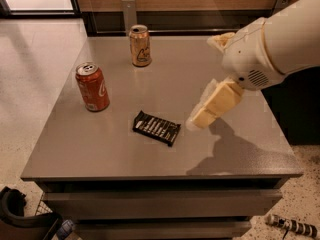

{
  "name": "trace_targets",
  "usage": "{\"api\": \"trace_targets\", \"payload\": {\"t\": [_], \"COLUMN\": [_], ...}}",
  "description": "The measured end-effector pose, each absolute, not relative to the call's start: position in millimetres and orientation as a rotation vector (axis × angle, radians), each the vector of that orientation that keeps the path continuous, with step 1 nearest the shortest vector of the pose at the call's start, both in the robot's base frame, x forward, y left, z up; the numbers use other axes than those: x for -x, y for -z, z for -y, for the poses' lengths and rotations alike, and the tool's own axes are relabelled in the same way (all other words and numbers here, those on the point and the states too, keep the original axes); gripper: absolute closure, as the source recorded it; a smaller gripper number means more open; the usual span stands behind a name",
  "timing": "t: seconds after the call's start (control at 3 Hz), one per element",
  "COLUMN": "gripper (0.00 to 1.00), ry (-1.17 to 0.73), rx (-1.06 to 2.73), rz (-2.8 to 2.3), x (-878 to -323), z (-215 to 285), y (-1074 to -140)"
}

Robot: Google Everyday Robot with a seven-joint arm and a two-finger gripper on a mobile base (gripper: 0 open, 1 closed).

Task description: Knock coke can over

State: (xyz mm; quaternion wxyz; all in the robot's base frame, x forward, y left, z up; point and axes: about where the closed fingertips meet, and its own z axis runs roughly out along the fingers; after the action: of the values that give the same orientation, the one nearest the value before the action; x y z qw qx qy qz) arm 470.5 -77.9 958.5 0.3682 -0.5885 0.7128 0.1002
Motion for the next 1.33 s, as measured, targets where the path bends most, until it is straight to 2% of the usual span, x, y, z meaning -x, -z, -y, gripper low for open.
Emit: {"api": "trace_targets", "payload": {"t": [0.67, 1.33], "gripper": [0.0, 0.0], "ry": [-0.557, -0.558], "rx": [1.285, 1.224], "rz": [-1.642, -1.631], "x": [-482, -482], "z": [-21, -44], "y": [-950, -955]}}
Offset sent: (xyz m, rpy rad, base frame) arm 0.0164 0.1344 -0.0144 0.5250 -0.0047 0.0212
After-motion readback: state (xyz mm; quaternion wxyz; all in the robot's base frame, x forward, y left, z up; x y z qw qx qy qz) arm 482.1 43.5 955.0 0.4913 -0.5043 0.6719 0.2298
